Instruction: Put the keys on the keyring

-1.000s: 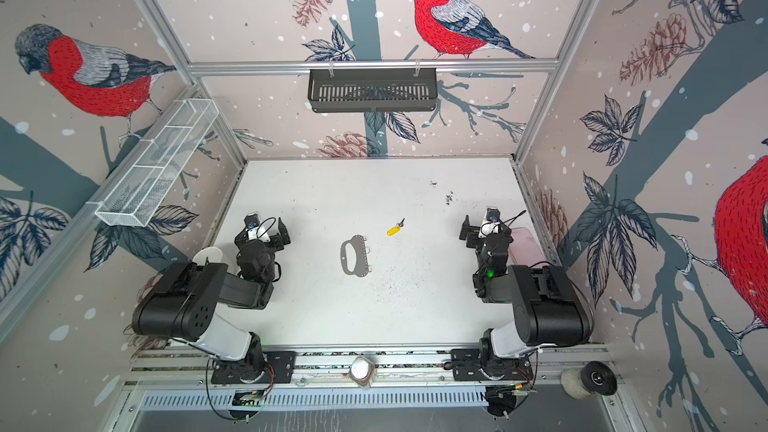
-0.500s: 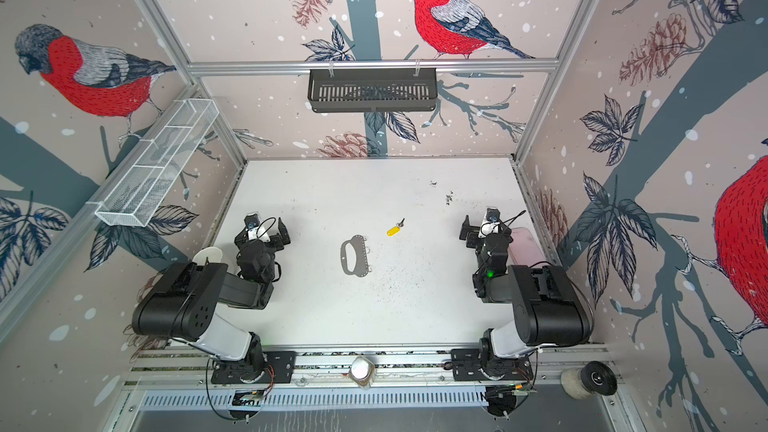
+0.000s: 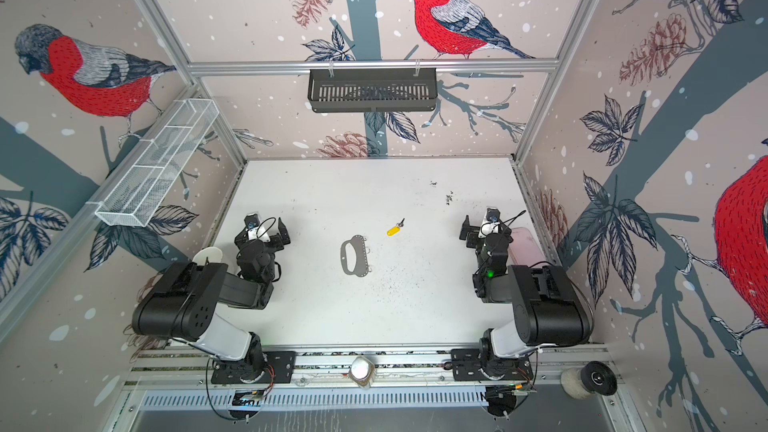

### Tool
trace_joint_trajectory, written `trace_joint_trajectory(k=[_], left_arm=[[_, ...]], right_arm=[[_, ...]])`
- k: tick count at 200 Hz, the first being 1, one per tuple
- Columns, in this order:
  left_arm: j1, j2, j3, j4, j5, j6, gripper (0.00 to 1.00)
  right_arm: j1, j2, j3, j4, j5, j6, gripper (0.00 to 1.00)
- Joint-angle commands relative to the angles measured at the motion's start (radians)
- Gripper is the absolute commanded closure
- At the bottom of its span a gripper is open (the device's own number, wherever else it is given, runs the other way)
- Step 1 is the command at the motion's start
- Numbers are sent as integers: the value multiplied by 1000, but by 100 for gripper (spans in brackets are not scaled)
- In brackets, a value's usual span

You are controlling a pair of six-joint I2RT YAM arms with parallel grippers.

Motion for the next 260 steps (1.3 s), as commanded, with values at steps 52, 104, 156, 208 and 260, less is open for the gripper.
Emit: trace_joint_trajectory(k=[52, 104, 156, 208, 260], left_arm=[[-2, -33, 25, -18, 4, -2, 1], [-12, -255, 83, -279, -16, -10, 2], [-77, -465, 245, -704, 48, -176, 2], [-220, -560, 257, -799, 214, -256, 2], [-223, -565, 198, -802, 260, -415, 2]], right_arm=[[3, -3, 0, 16, 11, 8, 0], [10, -100, 93, -212, 109, 40, 0], [156, -243, 312, -627, 253, 59, 0], [229, -333, 306, -655, -60, 156, 0], [346, -252, 291, -663, -359, 161, 8]])
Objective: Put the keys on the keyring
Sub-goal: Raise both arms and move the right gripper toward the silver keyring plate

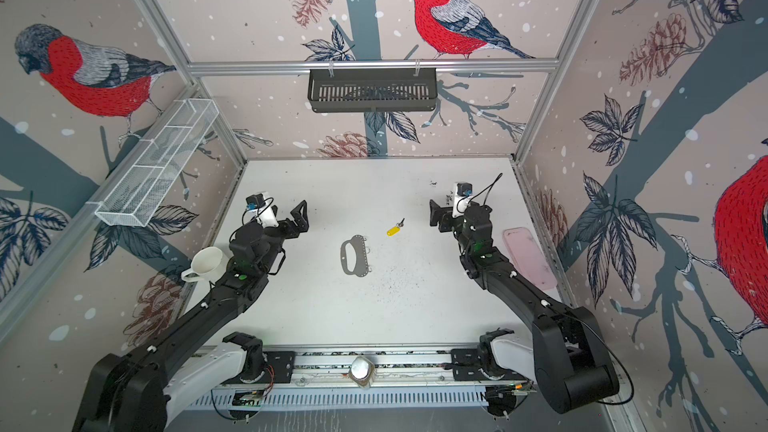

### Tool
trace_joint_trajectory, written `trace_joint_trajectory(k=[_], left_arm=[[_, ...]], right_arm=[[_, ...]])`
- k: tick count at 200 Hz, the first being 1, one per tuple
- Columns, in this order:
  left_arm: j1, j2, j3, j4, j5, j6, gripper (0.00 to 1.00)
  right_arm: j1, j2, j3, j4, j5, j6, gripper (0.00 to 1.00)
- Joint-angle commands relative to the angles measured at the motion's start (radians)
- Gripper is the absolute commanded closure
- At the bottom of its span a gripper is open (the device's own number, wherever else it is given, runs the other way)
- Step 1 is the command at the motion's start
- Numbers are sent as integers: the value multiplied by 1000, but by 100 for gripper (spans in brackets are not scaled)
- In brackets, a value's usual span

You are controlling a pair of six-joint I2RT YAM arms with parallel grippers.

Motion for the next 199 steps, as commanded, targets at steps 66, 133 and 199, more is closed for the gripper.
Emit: trace_joint_trajectory(k=[66, 133, 199], left_arm=[[-3, 124, 84, -74, 99, -59, 2], [-8, 208, 129, -67, 186, -51, 2], [-17, 208, 138, -78, 201, -26, 2]], right_arm=[[387, 230, -26, 17, -38, 62, 23], [508, 364, 71, -92, -14, 6, 37], [560, 390, 86, -181, -19, -24, 43]])
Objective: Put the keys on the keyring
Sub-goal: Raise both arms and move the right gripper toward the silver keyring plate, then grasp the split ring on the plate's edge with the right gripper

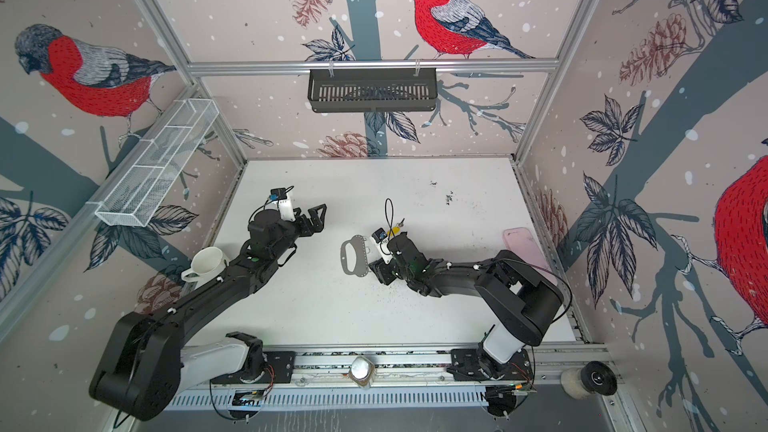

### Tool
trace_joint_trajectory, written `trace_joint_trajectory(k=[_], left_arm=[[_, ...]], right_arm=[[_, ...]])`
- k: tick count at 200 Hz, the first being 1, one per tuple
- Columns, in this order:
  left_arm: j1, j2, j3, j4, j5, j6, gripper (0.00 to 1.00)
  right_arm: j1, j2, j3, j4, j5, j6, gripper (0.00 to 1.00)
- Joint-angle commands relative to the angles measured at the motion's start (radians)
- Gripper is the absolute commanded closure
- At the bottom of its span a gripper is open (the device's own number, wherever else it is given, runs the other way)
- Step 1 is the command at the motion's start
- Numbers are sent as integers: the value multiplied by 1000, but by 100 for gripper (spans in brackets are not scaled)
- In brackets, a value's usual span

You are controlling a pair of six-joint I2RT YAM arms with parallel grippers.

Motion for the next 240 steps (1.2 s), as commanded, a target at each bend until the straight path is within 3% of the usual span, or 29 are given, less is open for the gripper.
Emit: trace_joint_trajectory(k=[1, 240], left_arm=[[-2, 2, 8, 1, 16, 21, 2], [-16, 26, 24, -8, 41, 40, 2]], right_arm=[[15, 8, 3, -40, 2, -22, 43], [34, 122, 103, -98, -52, -81, 80]])
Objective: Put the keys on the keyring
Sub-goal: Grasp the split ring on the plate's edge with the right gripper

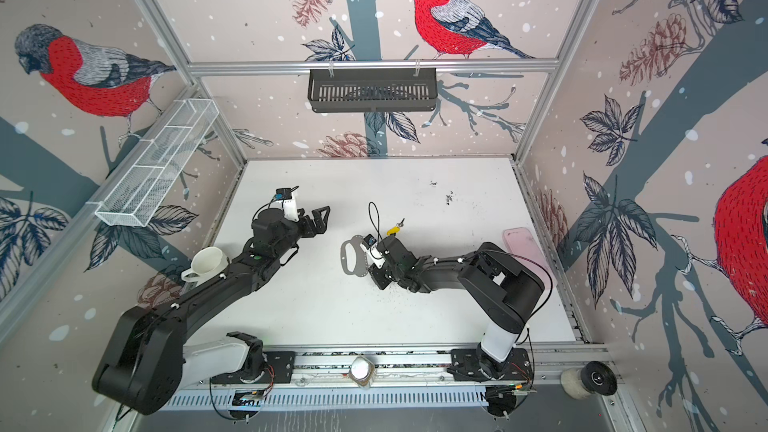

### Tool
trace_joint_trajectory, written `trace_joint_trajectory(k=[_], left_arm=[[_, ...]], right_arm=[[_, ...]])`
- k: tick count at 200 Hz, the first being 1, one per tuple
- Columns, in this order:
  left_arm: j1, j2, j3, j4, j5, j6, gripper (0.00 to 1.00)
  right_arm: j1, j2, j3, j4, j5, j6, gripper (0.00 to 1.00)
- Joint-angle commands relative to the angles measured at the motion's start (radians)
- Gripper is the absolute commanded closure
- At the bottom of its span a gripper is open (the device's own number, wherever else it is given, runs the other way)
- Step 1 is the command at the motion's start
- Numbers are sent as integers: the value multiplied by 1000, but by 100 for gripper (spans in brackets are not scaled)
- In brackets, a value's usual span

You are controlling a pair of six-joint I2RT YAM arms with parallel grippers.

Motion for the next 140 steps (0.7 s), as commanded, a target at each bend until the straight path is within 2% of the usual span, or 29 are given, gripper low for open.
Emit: trace_joint_trajectory(k=[1, 45, 73, 140], left_arm=[[-2, -2, 9, 11, 13, 13, 2], [-4, -3, 10, 8, 16, 19, 2], [-3, -9, 9, 5, 25, 22, 4], [-8, -54, 12, -2, 77, 28, 9]], right_arm=[[3, 6, 11, -15, -18, -21, 80], [8, 2, 11, -18, -17, -23, 87], [8, -17, 2, -8, -2, -31, 98], [8, -146, -23, 81, 102, -168, 100]])
